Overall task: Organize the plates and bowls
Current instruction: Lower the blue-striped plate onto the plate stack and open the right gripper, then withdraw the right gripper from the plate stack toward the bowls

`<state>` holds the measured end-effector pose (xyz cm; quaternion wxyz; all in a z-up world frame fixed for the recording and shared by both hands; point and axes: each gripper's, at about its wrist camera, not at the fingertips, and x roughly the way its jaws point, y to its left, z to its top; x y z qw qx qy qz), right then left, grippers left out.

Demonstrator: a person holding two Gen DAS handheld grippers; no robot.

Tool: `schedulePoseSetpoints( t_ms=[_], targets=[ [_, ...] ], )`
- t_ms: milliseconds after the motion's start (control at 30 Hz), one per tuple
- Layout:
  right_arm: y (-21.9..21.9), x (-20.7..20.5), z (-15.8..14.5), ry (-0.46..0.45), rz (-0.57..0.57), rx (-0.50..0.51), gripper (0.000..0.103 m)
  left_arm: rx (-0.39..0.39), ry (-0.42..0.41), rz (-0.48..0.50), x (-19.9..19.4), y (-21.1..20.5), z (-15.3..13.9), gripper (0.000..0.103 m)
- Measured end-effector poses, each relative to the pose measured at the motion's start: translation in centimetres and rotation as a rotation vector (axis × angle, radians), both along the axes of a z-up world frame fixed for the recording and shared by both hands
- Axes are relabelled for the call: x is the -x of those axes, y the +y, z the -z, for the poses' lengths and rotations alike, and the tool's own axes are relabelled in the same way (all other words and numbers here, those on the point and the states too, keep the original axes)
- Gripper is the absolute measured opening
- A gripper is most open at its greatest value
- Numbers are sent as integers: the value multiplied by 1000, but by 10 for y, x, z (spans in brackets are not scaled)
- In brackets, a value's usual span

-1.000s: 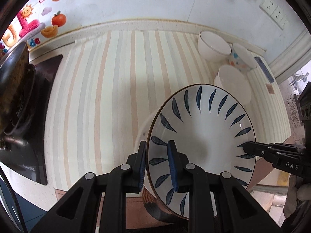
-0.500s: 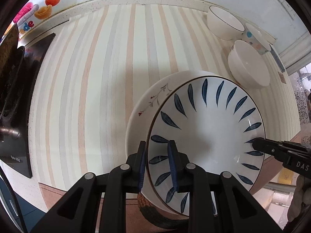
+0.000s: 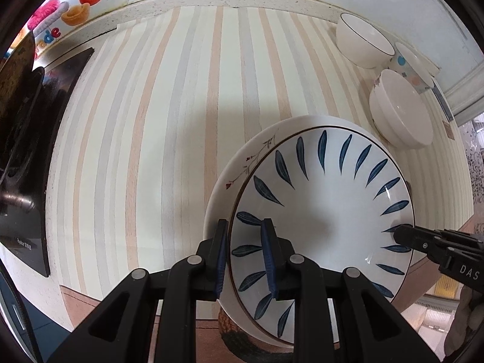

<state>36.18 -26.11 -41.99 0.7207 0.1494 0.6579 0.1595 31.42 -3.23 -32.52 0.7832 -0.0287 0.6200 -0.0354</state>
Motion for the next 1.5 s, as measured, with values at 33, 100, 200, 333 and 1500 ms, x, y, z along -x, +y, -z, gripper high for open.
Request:
schedulePoseSetpoints(
  t_ms=[33,100,200,333,1500],
  targets=[
    [0,0,0,4,4,-3,11,1,1,-8,0,0,0,19],
    [-2,-2,1,8,4,-9,11,-2,1,-14,0,1,0,20],
    [-3,-3,2,24,13,-22,14,-4,3,-21,0,1,0,20],
    [-8,-6,-3,15,25,-18,14,-7,6,-31,-2,2,1,19],
    [11,212,-250,-416,107,191,84,-9,-334,34,173,10,-207,74]
  ],
)
